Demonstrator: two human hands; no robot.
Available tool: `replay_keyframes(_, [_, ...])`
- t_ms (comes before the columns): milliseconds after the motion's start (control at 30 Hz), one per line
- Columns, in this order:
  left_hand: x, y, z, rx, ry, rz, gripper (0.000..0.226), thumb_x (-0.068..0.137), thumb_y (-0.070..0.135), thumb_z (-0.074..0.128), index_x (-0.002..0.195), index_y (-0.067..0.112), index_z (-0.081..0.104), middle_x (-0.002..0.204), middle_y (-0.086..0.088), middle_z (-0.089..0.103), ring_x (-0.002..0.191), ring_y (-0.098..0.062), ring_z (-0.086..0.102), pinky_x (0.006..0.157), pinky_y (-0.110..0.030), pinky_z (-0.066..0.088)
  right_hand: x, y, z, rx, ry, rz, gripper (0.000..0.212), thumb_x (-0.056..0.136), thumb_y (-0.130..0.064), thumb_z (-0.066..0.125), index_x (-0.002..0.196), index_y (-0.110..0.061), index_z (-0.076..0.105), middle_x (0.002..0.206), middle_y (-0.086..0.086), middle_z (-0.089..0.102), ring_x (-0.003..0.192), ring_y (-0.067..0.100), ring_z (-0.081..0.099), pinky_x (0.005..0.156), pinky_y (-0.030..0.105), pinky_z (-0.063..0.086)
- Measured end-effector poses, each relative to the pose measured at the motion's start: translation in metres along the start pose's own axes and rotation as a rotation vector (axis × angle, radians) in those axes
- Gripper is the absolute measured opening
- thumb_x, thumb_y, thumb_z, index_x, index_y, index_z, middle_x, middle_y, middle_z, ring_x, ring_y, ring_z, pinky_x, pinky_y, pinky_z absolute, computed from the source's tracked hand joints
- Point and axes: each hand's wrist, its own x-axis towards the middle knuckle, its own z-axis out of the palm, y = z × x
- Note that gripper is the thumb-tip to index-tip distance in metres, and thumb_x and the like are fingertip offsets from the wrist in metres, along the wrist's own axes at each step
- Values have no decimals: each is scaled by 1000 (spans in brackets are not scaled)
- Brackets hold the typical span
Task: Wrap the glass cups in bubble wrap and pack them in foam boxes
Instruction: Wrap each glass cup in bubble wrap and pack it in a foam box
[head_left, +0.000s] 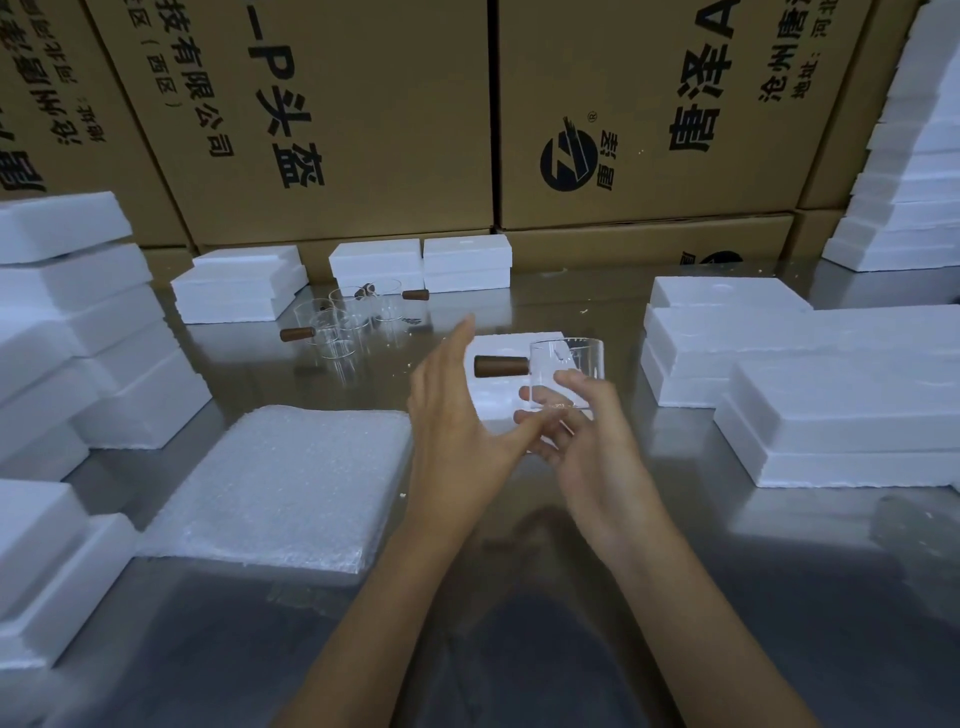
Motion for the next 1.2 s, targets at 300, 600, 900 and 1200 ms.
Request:
replay_keyframes(300, [-2, 2, -1, -275, -242, -58, 69, 77, 40, 85, 135, 53, 50, 131, 31, 56, 129, 6, 43, 101, -13, 38, -5, -2, -11, 367, -286, 245, 55, 84, -55, 57, 99, -4, 68, 80, 12, 63, 74, 22, 62, 73, 29, 57])
replay_keyframes(600, [0, 6, -6, -143, -36, 20, 59, 80, 31, 81, 134, 36, 58, 128, 30, 54, 126, 6, 45, 104, -25, 42, -7, 8, 4, -314, 60, -160, 59, 66, -56, 76, 115, -28, 60, 94, 1, 74, 83, 13, 71, 77, 29, 58])
replay_keyframes(900, [-1, -1, -1, -78, -96, 36, 68, 72, 45, 85, 125, 61, 46, 121, 56, 36, 119, 22, 37, 96, -16, 40, -5, 0, 1, 40, -198, 187, 49, 87, -49, 53, 116, -10, 59, 95, 15, 73, 81, 24, 68, 72, 30, 54])
replay_keyframes(1200, [1, -6, -7, -1, -92, 45, 65, 80, 36, 84, 132, 50, 47, 125, 45, 43, 126, 4, 41, 100, -14, 32, 4, -8, -12, -327, 234, -209, 40, 81, -64, 62, 101, -30, 71, 93, -9, 76, 77, 7, 68, 64, 22, 50])
